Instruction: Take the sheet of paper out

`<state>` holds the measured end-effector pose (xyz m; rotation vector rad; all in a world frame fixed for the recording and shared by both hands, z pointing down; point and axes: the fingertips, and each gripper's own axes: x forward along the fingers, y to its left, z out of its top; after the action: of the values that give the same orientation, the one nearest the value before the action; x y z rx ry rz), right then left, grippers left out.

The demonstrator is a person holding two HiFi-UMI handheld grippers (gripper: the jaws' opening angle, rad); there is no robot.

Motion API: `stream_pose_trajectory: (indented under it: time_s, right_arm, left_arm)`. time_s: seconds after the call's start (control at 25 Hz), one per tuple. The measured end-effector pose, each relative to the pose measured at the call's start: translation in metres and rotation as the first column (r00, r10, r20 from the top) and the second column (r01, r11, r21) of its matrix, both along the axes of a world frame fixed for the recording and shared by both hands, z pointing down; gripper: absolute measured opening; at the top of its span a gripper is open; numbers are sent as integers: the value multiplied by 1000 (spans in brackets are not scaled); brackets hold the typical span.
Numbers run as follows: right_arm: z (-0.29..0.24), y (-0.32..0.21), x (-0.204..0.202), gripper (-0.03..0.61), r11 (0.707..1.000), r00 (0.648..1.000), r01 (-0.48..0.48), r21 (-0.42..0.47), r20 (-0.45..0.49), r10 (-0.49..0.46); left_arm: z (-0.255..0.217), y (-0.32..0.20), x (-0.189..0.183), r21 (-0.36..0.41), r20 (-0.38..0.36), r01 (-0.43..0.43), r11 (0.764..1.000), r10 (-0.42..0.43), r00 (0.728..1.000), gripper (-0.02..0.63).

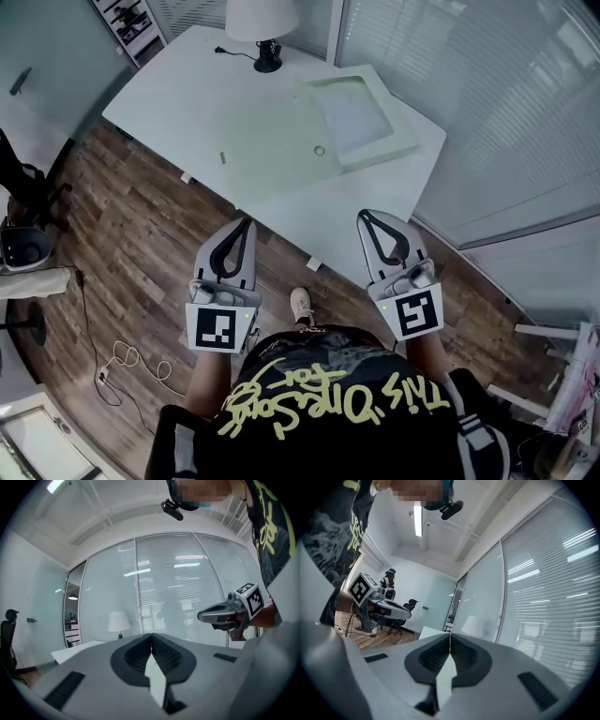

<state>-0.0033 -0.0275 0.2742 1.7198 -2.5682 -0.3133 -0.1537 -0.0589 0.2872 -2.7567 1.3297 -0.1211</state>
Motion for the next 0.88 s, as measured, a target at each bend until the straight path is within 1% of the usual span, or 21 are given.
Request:
stream_pose_trajectory:
  time_s: [0.2, 0.32, 0.44, 0.68, 0.88]
  right_arm:
    - [-4, -14, 5, 8, 999, 999, -38, 5, 5, 38]
    - [-4, -16, 7, 8, 999, 999, -38, 0, -1, 38]
    - [-2, -19, 11, 8, 999, 999, -34, -2, -13, 34]
    - [-8, -20, 12, 8, 1000, 1000, -17, -2, 6, 17]
    - [-1, -18, 13, 8, 999, 999, -41, -14, 3, 41]
  left_arm:
    - [-1, -16, 7, -4, 4, -38, 999, 38, 999, 8]
    - [-4, -22, 13, -12, -18, -56, 998, 56, 998, 8]
    - [-4, -23, 16, -14, -20, -56, 998, 56, 998, 8]
    - [-2, -22, 12, -24, -11, -44, 999, 44, 999, 8]
    - [0, -25, 13, -24, -17, -55, 998, 55, 998, 8]
